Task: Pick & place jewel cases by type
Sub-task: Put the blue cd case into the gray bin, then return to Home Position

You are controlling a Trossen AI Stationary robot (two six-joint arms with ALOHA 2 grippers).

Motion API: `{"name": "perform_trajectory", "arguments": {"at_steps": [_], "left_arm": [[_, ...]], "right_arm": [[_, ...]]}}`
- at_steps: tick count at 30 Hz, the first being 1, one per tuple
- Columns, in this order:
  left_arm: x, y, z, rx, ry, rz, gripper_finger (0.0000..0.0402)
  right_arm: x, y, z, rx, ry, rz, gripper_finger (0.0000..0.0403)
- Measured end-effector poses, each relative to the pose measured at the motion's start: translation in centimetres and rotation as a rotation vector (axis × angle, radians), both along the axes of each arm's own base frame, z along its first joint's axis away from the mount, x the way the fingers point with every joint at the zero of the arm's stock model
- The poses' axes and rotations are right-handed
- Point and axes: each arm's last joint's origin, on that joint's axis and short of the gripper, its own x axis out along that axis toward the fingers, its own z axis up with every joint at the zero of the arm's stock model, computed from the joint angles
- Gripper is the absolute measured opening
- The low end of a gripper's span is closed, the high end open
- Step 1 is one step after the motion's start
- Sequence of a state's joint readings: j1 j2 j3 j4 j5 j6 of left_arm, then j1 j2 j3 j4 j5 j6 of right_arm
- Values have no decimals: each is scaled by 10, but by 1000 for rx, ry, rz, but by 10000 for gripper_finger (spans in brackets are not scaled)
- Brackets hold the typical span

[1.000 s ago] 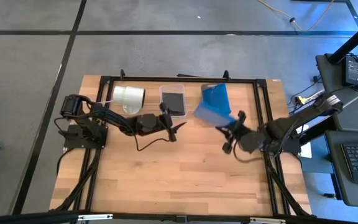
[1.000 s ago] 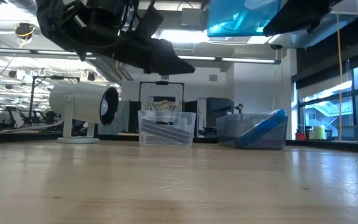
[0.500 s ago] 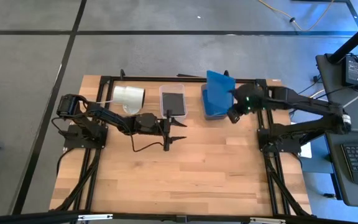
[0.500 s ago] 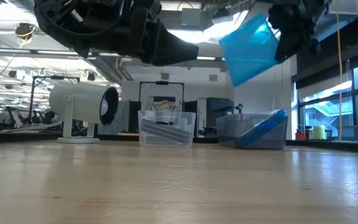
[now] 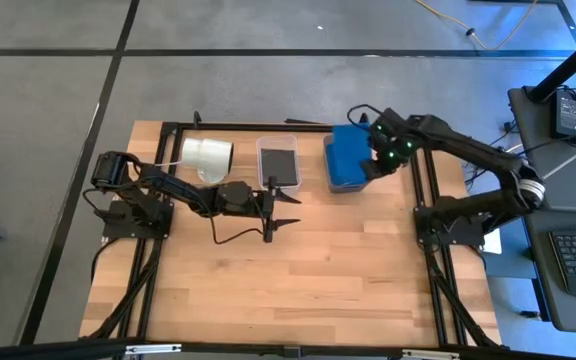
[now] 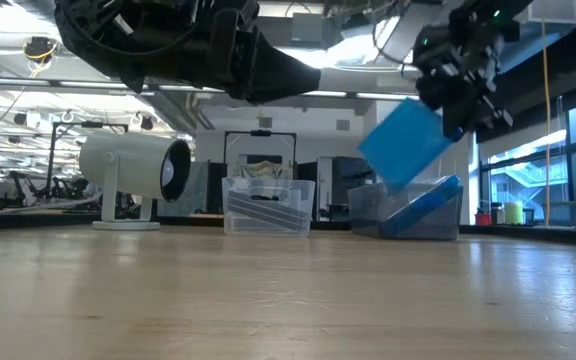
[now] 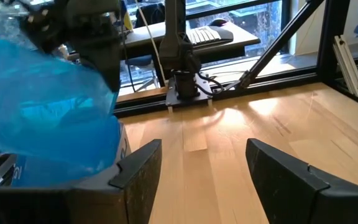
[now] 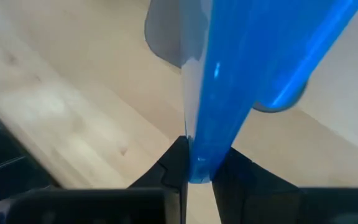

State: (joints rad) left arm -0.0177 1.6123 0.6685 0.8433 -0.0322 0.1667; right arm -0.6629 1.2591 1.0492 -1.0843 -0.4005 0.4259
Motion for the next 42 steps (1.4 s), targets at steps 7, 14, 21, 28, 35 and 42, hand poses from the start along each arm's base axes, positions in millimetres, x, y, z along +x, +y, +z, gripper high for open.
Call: {"name": "perform_trajectory", "arguments": {"at_steps": [7,14,21,28,35,42], "left_arm": [[0,0,0,0,0,0,228],[0,0,0,3,1,0,229],[0,0,0,3,1,0,228],[0,0,0,-17,3,12,229],[-9,0,7,-110,71,24,227],[-33,-11,34,-295,100,-99,229]], "right_arm": [[3,-26,-26,171,12,-10,55],[8,-36,-40,219,-14,60,71],[8,-37,-41,161,6,105,108],[0,-40,-24,-37,169,77,139],[-10,-34,42,-364,36,56,140],[-32,10,74,-709,-247,191,140]]}}
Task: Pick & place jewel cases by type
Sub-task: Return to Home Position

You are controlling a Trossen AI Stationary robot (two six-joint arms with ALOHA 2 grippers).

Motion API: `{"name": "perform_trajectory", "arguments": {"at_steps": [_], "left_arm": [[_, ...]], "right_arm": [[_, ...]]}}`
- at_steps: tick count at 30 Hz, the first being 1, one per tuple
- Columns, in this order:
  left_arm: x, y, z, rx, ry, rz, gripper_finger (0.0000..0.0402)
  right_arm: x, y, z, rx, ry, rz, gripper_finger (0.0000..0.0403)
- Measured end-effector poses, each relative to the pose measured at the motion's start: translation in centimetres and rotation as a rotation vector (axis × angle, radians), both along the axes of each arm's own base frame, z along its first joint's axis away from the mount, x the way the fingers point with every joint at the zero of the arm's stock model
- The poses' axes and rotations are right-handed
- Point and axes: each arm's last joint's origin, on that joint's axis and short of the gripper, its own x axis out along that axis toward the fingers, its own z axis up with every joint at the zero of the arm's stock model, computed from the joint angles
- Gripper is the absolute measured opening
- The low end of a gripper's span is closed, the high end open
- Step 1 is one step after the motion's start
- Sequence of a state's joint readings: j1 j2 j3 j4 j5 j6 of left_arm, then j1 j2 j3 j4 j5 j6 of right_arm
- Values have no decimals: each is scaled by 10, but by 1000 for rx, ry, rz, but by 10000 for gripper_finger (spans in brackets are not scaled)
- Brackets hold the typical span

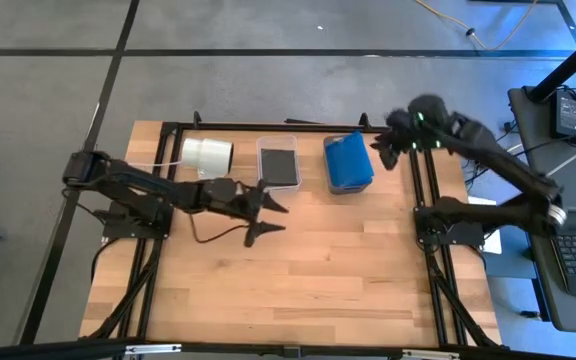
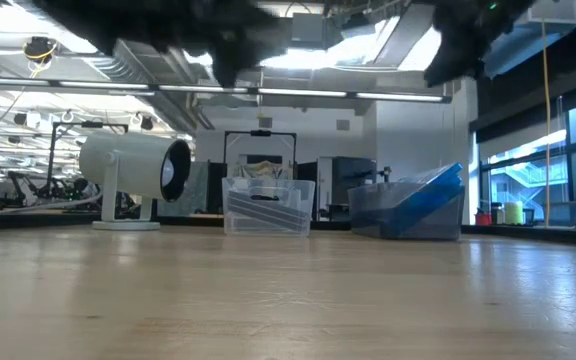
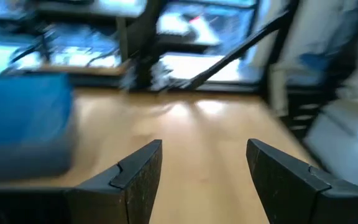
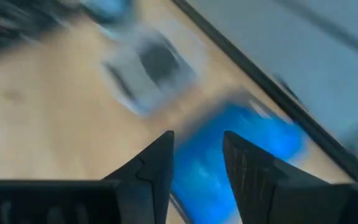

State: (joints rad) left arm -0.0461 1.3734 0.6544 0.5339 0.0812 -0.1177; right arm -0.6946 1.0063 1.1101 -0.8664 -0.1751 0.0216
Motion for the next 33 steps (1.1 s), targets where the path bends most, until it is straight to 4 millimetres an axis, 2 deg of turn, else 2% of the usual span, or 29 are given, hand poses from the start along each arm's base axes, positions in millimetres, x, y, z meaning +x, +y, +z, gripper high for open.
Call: {"name": "perform_trajectory", "arguments": {"at_steps": [3,7,11,19,23,29,33], "left_arm": [[-18,-7,9,18,-62,-41,230],[-49,1,7,-2,-91,-11,227],[-80,12,-1,-23,-118,-43,227],[-120,22,-26,-41,-159,71,228],[-133,22,-35,-58,-235,117,226],[-145,21,-49,-79,-248,114,230],[-152,21,-55,-80,-261,113,229]], "right_arm": [[2,25,-16,-95,-225,142,140],[5,51,-52,-159,-450,327,140],[-3,64,-82,-177,-465,380,140],[-20,76,-118,-230,-491,259,140],[-25,81,-135,-250,-535,287,140],[-31,87,-159,-268,-604,308,140],[-36,89,-167,-287,-645,308,140]]}}
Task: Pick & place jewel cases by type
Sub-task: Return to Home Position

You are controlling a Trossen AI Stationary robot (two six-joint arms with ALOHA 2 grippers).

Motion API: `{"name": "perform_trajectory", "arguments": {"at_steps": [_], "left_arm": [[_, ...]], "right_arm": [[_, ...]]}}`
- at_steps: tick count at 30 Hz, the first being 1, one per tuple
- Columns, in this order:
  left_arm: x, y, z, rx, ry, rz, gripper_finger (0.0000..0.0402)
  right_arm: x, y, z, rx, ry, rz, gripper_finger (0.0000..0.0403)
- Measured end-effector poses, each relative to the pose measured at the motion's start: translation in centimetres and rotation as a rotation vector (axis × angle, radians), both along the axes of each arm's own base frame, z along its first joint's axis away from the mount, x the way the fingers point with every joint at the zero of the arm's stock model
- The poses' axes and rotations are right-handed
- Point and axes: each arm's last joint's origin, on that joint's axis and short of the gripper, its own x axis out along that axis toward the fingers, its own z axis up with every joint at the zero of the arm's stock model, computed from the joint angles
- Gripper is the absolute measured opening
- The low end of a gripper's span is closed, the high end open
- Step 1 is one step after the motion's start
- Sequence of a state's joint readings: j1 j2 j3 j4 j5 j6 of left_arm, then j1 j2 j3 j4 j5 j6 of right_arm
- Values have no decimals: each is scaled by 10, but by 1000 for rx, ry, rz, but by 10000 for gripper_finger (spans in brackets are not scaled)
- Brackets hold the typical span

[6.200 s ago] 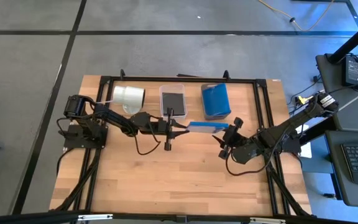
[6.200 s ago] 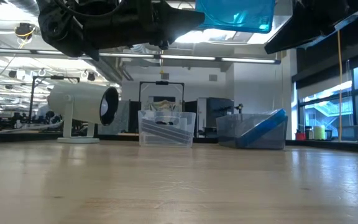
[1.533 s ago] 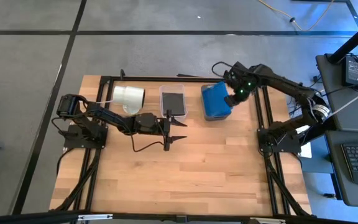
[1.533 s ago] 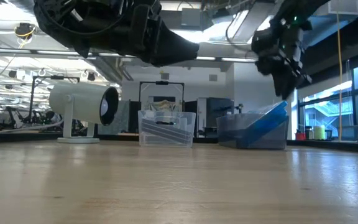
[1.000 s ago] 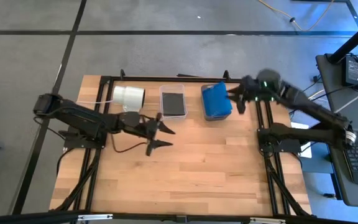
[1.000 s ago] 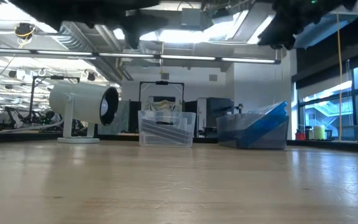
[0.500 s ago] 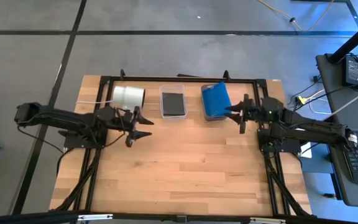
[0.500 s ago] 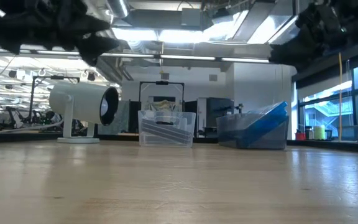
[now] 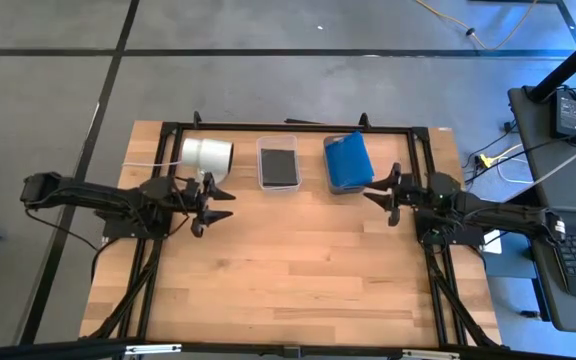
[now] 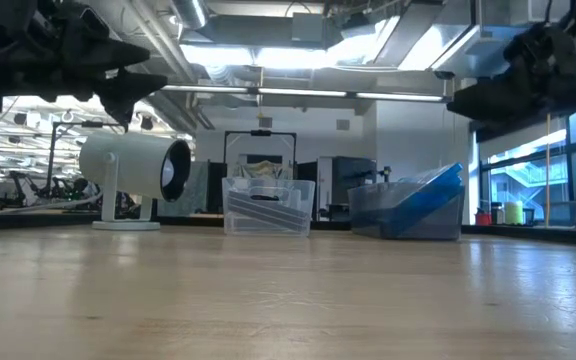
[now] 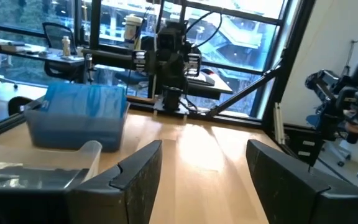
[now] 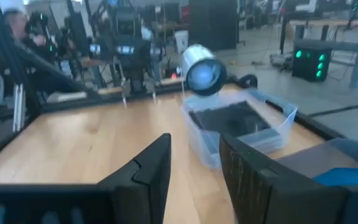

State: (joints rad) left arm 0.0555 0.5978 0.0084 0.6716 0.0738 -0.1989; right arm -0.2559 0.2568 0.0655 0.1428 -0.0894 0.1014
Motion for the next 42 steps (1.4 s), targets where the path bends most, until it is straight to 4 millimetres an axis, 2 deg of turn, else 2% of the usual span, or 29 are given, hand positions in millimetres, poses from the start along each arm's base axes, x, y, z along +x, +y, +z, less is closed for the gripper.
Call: {"name": "perform_trajectory", "arguments": {"at_steps": [14,21,24,29,33,42], "left_arm": [[-27,0,3,23,-11,50,229],[-38,0,0,21,1,89,228],[-38,1,-1,18,13,114,230],[-37,1,-4,12,44,110,227],[-37,1,-4,18,47,104,227],[-37,1,-4,20,44,105,228]], "right_arm": [[-19,4,0,2,-55,-45,140],[-17,2,-6,-33,-63,-72,140],[-15,2,-10,-52,-65,-73,140],[-16,2,-7,-78,-102,-83,140],[-16,0,-9,-80,-71,-148,140],[-16,0,-10,-75,-66,-142,140]]}}
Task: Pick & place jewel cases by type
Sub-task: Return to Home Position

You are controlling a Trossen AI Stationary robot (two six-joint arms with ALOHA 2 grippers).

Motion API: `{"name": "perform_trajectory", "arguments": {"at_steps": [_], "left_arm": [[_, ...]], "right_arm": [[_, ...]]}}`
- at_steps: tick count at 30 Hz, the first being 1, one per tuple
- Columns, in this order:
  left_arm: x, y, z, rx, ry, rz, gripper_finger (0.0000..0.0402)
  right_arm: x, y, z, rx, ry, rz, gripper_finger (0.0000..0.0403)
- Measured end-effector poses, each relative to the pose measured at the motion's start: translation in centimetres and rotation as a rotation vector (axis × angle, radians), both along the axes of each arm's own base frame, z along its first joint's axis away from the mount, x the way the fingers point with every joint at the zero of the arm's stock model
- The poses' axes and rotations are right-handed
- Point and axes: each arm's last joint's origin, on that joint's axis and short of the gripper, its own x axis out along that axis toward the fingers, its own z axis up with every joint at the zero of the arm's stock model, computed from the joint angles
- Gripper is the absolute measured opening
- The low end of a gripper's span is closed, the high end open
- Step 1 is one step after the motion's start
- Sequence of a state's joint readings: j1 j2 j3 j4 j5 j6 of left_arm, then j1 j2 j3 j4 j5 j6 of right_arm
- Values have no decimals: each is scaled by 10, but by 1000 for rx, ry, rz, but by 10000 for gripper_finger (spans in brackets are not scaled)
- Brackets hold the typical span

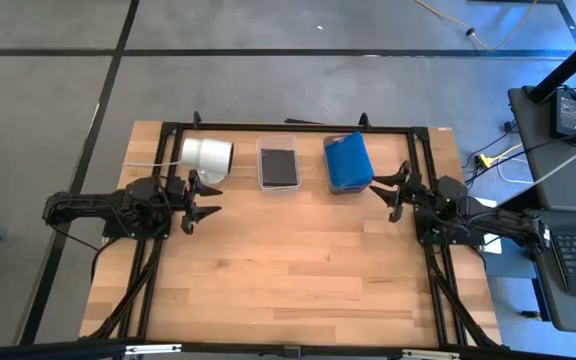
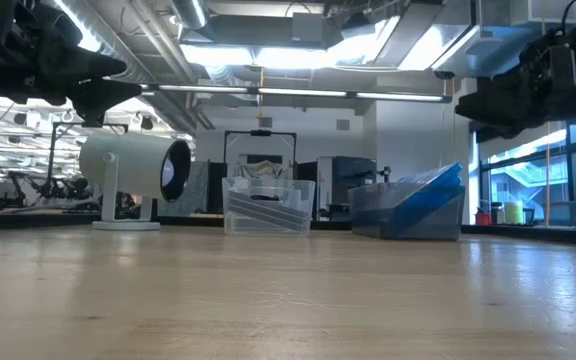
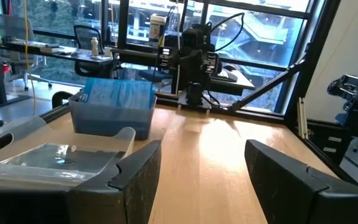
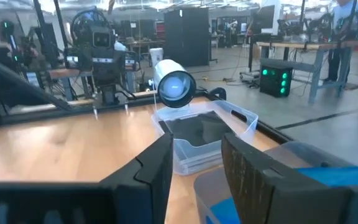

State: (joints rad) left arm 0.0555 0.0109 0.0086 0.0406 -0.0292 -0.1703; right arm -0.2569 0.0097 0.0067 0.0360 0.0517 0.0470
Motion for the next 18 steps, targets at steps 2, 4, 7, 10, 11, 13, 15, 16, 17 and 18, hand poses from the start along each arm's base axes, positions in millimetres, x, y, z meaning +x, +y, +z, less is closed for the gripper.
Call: {"name": "perform_trajectory", "arguments": {"at_steps": [2,4,7,10,11,13,15,16,17,18], "left_arm": [[0,0,0,0,0,0,227],[0,0,0,0,0,0,227],[0,0,0,0,0,0,229],[0,0,0,0,0,0,230],[0,0,0,0,0,0,230],[0,0,0,0,0,0,228],[0,0,0,0,0,0,226],[0,0,0,0,0,0,226],[0,0,0,0,0,0,226],[0,0,0,0,0,0,226]], "right_arm": [[0,0,0,32,-10,2,140],[0,0,0,108,-34,5,140],[0,0,0,312,-99,12,140],[0,0,0,511,-162,19,140],[0,0,0,555,-176,21,140],[0,0,0,615,-195,23,140],[0,0,0,634,-201,24,140],[0,0,0,635,-201,24,140],[0,0,0,627,-198,24,140],[0,0,0,617,-195,24,140]]}}
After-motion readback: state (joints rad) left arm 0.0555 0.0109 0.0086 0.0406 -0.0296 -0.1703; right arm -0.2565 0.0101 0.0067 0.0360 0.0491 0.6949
